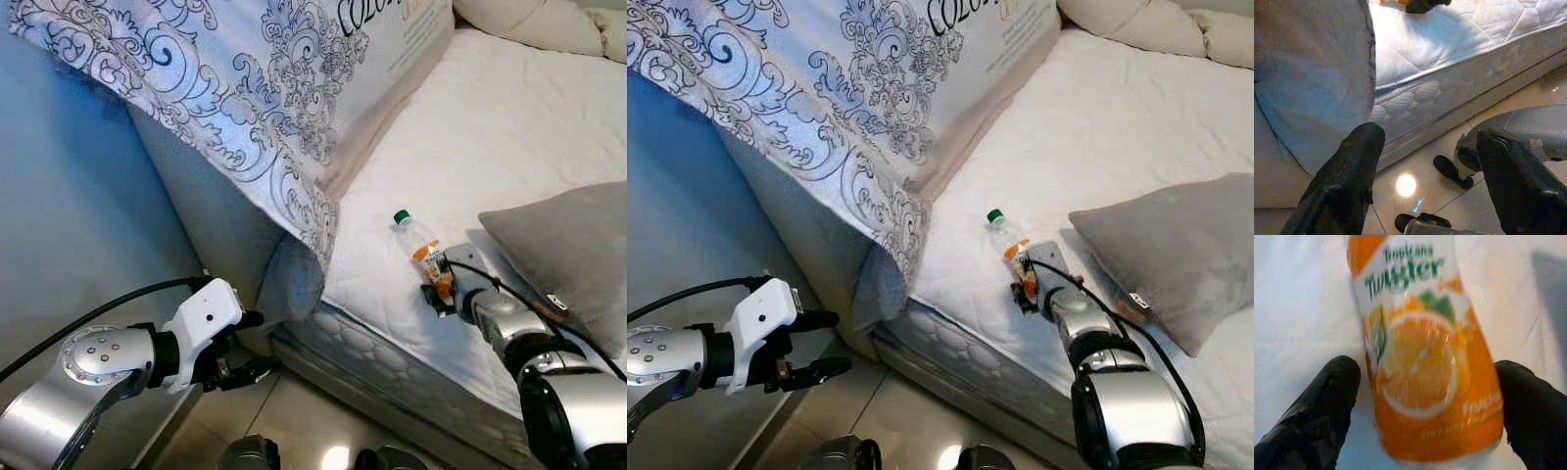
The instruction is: Clean up the room
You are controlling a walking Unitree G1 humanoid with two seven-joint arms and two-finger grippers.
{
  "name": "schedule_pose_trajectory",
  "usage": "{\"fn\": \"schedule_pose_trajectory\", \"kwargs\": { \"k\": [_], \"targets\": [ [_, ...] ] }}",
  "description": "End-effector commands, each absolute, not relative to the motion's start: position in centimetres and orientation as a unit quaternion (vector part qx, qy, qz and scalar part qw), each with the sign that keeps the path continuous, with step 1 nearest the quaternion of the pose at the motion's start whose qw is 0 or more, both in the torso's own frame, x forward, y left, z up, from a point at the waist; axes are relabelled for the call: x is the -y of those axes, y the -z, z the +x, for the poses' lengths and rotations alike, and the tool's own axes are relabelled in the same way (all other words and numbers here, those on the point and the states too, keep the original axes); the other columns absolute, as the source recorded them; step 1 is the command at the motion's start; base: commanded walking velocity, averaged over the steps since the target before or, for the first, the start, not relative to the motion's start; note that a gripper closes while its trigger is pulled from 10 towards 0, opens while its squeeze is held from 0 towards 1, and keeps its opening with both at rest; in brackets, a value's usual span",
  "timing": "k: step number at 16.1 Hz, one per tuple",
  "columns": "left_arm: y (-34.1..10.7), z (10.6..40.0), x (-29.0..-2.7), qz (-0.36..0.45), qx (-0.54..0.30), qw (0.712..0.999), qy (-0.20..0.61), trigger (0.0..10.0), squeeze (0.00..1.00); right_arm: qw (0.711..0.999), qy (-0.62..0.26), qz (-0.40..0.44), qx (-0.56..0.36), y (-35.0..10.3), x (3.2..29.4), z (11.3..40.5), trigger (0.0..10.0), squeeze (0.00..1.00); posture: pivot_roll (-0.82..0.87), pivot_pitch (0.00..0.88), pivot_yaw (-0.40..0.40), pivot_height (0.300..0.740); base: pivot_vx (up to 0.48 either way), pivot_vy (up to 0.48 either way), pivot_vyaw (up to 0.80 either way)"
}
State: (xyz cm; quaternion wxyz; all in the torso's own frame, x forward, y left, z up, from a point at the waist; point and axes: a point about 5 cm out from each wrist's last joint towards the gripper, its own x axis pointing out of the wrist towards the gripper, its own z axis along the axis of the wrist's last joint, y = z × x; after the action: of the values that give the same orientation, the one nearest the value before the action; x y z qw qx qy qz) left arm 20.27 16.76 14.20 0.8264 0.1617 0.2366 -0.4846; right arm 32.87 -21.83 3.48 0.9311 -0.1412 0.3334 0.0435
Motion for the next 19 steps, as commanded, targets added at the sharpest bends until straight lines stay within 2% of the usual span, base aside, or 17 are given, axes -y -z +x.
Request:
{"fn": "schedule_pose_trajectory", "kwargs": {
  "k": [1, 5, 6, 7, 8, 9, 14, 18, 19],
  "targets": [
    [-14.3, 20.1, -16.5, 0.164, -0.237, 0.822, 0.491, 10.0, 0.00, 0.933, -0.040, -0.154, -0.323, -4.0, 22.1, 33.3, 10.0, 0.00, 0.11, 0.118, 0.008, 0.740, 0.000, 0.000, 0.00],
    [-14.3, 19.8, -16.5, 0.162, -0.241, 0.821, 0.491, 10.0, 0.00, 0.927, -0.046, -0.165, -0.333, -3.8, 21.9, 33.1, 10.0, 0.00, 0.12, 0.126, 0.005, 0.740, 0.000, 0.000, 0.00],
    [-14.3, 19.8, -16.6, 0.162, -0.242, 0.821, 0.491, 10.0, 0.00, 0.925, -0.047, -0.165, -0.338, -3.6, 21.9, 33.0, 8.3, 0.00, 0.12, 0.130, 0.000, 0.740, 0.000, 0.000, 0.00],
    [-14.3, 19.7, -16.6, 0.161, -0.243, 0.821, 0.490, 10.0, 0.00, 0.924, -0.047, -0.164, -0.343, -3.4, 21.9, 32.8, 4.4, 0.00, 0.12, 0.129, -0.002, 0.740, 0.000, 0.000, 0.00],
    [-14.3, 19.7, -16.7, 0.161, -0.243, 0.822, 0.489, 10.0, 0.00, 0.925, -0.044, -0.156, -0.344, -3.2, 21.9, 32.7, 1.5, 0.00, 0.13, 0.126, -0.003, 0.740, 0.000, 0.000, 0.00],
    [-14.3, 19.6, -16.7, 0.161, -0.243, 0.822, 0.489, 10.0, 0.00, 0.926, -0.043, -0.154, -0.343, -3.2, 21.8, 32.7, 0.0, 0.00, 0.13, 0.123, -0.002, 0.740, 0.000, 0.000, 0.00],
    [-14.2, 19.9, -16.7, 0.161, -0.241, 0.823, 0.488, 10.0, 0.00, 0.931, -0.040, -0.145, -0.333, -3.5, 21.8, 32.9, 0.0, 0.00, 0.12, 0.102, 0.006, 0.740, 0.000, 0.000, 0.00],
    [-13.3, 20.7, -16.2, 0.143, -0.231, 0.838, 0.472, 10.0, 0.00, 0.950, -0.013, -0.074, -0.302, -3.5, 22.0, 32.8, 0.0, 0.00, 0.05, 0.014, 0.028, 0.740, 0.000, 0.000, 0.00],
    [-12.8, 21.0, -16.1, 0.128, -0.226, 0.851, 0.456, 10.0, 0.00, 0.959, -0.001, -0.033, -0.280, -3.4, 21.9, 32.7, 0.0, 0.00, 0.02, 0.000, 0.043, 0.740, 0.000, 0.000, 0.00]
  ]
}}
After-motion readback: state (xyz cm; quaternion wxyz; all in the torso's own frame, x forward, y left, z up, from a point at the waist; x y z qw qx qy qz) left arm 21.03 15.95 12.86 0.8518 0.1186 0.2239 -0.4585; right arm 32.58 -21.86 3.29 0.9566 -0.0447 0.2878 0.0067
